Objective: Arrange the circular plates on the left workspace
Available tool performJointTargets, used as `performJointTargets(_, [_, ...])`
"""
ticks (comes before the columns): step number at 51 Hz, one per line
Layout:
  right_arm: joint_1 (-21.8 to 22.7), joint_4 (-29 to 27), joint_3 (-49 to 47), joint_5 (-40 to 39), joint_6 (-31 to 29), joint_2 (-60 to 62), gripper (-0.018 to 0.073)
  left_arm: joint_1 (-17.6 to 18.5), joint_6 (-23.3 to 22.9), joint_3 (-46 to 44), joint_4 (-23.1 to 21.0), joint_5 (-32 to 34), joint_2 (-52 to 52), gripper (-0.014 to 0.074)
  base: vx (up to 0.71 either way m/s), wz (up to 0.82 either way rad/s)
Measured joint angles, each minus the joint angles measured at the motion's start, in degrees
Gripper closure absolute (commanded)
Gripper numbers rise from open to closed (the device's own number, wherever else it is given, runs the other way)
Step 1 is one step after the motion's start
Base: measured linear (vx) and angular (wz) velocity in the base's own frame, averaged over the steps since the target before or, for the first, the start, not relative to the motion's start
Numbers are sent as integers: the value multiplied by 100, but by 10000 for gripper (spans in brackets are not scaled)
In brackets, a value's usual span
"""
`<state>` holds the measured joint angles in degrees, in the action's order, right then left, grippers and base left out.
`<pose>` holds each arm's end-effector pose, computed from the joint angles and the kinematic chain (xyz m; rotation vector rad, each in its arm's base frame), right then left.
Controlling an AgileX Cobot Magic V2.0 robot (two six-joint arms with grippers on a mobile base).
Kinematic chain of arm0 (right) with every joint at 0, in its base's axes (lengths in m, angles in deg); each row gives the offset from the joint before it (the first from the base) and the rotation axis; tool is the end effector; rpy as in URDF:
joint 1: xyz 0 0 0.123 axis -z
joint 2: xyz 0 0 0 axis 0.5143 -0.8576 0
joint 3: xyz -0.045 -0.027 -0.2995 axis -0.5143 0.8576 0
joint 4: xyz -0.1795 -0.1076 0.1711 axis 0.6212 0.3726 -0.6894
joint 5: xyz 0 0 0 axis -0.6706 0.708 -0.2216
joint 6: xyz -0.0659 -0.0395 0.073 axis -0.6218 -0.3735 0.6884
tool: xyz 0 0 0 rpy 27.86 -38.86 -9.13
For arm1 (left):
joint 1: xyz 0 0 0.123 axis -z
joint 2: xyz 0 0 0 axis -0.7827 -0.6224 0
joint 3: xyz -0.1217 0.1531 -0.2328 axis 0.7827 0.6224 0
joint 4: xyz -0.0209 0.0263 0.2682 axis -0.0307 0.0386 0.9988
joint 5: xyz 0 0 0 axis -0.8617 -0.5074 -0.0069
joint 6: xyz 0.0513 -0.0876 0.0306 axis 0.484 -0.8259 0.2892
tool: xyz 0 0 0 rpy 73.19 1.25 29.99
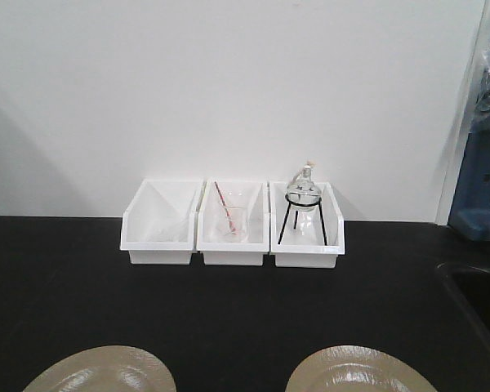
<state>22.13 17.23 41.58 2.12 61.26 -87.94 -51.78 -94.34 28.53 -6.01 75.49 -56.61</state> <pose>0.0687 0.0108 0.2261 0.0664 1.4927 0.3213 0.0676 0.0001 0.2276 -0.2546 1.4287 -0.2847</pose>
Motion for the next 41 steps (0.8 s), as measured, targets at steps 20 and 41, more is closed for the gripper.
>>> performJointTargets(20, [0, -1868, -2557, 2489, -391, -3211, 563, 532, 606, -1810, -1144, -2495, -2282, 596, 0, 0])
performJointTargets(41, [86, -7113, -4423, 5418, -5516, -7356, 563, 734, 5675, -2935, -6485, -4251, -6326, 596, 0, 0])
